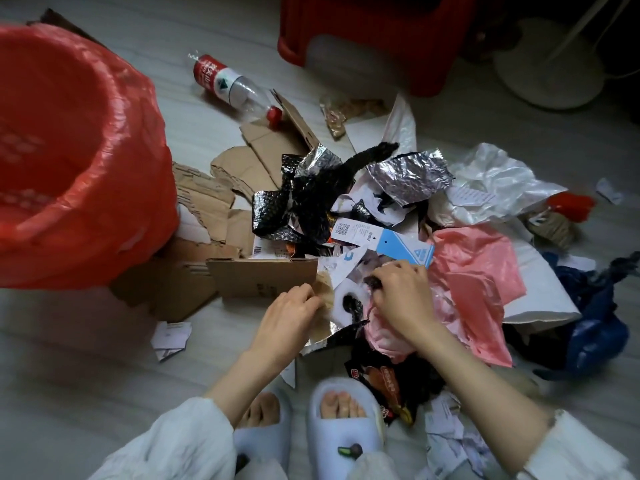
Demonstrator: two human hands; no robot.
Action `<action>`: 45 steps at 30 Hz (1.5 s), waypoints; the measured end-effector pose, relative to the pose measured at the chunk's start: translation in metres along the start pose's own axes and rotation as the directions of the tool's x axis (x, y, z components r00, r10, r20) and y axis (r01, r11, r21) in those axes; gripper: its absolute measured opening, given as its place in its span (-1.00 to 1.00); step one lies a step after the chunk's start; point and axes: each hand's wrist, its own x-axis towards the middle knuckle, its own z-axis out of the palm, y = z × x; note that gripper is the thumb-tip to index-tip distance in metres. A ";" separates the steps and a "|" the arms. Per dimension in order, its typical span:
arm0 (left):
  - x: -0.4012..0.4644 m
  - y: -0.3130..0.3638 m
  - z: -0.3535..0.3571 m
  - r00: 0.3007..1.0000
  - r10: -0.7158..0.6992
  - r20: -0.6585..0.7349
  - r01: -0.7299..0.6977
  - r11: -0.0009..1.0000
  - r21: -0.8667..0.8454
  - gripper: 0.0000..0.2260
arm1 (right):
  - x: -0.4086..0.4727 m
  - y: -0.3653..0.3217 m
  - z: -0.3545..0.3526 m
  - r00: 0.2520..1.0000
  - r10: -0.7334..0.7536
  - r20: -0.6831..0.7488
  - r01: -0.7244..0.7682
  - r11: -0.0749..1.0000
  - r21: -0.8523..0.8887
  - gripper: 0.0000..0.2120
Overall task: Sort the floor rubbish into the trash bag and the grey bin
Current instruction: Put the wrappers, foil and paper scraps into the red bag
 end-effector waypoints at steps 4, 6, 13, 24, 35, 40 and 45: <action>-0.007 -0.002 0.003 0.998 0.042 0.048 -0.039 0.997 -0.071 -0.94 | 0.014 -0.002 -0.004 0.998 -0.004 -0.064 0.021 0.961 0.276 -0.81; -0.011 -0.004 0.000 0.993 0.030 0.116 -0.016 0.992 -0.124 -0.83 | 0.026 -0.007 -0.001 0.986 -0.151 0.074 0.134 0.972 0.194 -0.78; -0.025 0.002 -0.018 0.974 0.011 0.226 0.075 0.927 -0.368 -0.68 | 0.036 -0.010 0.014 0.922 -0.191 0.338 0.181 0.982 0.061 -0.72; -0.022 0.004 -0.007 0.968 0.072 0.241 -0.038 0.989 -0.143 -0.67 | 0.027 -0.009 0.024 0.944 -0.118 0.307 0.163 0.978 -0.127 -0.63; -0.032 -0.027 -0.037 0.987 -0.145 0.065 0.150 0.986 -0.070 -0.81 | 0.038 -0.024 0.045 0.981 -0.054 0.184 0.099 0.965 -0.243 -0.65; -0.023 -0.021 -0.055 0.988 -0.154 0.011 0.154 0.979 -0.136 -0.79 | 0.032 -0.025 0.013 1.000 0.015 0.004 -0.015 1.000 -0.005 -0.81; -0.018 -0.010 -0.101 0.987 -0.115 -0.117 0.090 0.976 -0.200 -0.76 | 0.034 -0.040 -0.050 0.970 0.170 -0.174 -0.094 0.921 0.377 -0.83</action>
